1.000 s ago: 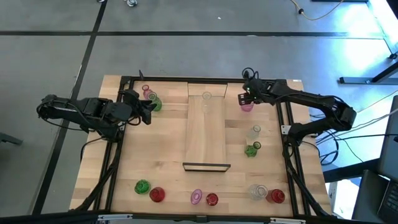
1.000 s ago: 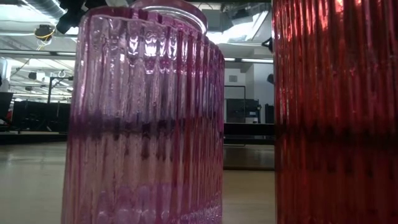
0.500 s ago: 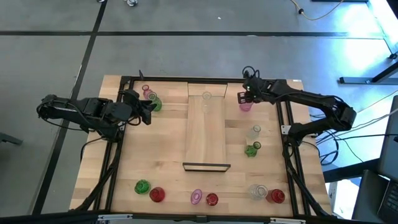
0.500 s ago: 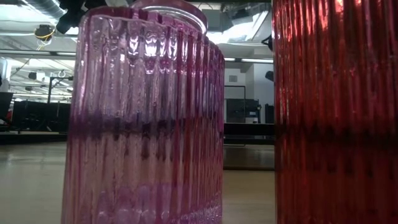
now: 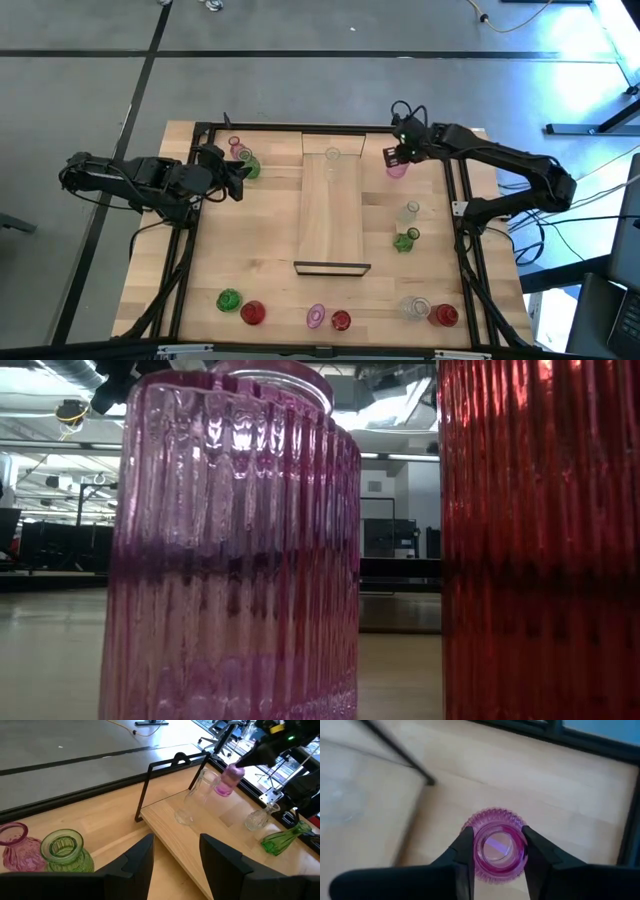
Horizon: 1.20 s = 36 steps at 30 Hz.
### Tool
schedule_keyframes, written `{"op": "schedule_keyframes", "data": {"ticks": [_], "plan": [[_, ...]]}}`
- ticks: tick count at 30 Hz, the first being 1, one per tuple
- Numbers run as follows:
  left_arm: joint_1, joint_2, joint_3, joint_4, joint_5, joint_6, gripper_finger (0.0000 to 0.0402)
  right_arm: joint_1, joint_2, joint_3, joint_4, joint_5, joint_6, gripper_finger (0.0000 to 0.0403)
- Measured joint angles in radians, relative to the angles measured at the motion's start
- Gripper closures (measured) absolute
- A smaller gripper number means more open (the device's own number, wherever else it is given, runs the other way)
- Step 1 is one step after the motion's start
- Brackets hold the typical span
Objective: Sort vases onto shelf
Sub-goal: Put the top right purple vase on the shelf
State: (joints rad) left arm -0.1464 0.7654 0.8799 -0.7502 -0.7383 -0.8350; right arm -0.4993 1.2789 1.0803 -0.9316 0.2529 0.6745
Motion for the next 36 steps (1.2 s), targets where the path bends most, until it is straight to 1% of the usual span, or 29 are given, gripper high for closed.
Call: {"op": "schedule_keyframes", "data": {"ticks": [5, 9, 14, 20, 25, 27, 29, 31, 33, 36], "plan": [[0.000, 0.000, 0.000, 0.000, 0.000, 0.000, 0.0250, 0.098, -0.001, 0.125, -0.044, -0.010, -0.003, 0.0312], [0.000, 0.000, 0.000, 0.000, -0.004, 0.000, 0.0250, 0.197, -0.001, 0.207, -0.032, -0.037, -0.002, 0.0311], [0.000, 0.000, 0.000, 0.000, -0.013, 0.000, 0.0250, 0.317, 0.002, 0.216, 0.022, -0.033, 0.013, 0.0312], [0.000, 0.000, 0.000, 0.000, -0.030, 0.000, 0.0250, 0.443, 0.080, 0.213, 0.061, 0.038, 0.024, 0.0311], [0.000, 0.000, 0.000, 0.000, -0.030, 0.000, 0.0250, 0.496, 0.181, 0.214, 0.107, -0.018, 0.002, 0.0311], [0.000, 0.000, 0.000, 0.001, -0.029, 0.000, 0.0250, 0.503, 0.223, 0.242, 0.081, -0.025, -0.011, 0.0311], [0.000, 0.000, 0.000, 0.002, -0.027, -0.001, 0.0250, 0.501, 0.253, 0.292, 0.039, -0.011, -0.032, 0.0310], [0.000, -0.001, 0.000, 0.003, -0.016, 0.000, 0.0250, 0.499, 0.279, 0.345, -0.001, 0.026, -0.064, 0.0310], [0.000, 0.000, 0.000, 0.004, -0.006, 0.000, 0.0250, 0.489, 0.301, 0.391, -0.010, 0.041, -0.099, 0.0310], [0.000, 0.000, 0.000, 0.004, -0.004, 0.000, 0.0250, 0.482, 0.336, 0.446, -0.002, 0.036, -0.135, 0.0310]]}}
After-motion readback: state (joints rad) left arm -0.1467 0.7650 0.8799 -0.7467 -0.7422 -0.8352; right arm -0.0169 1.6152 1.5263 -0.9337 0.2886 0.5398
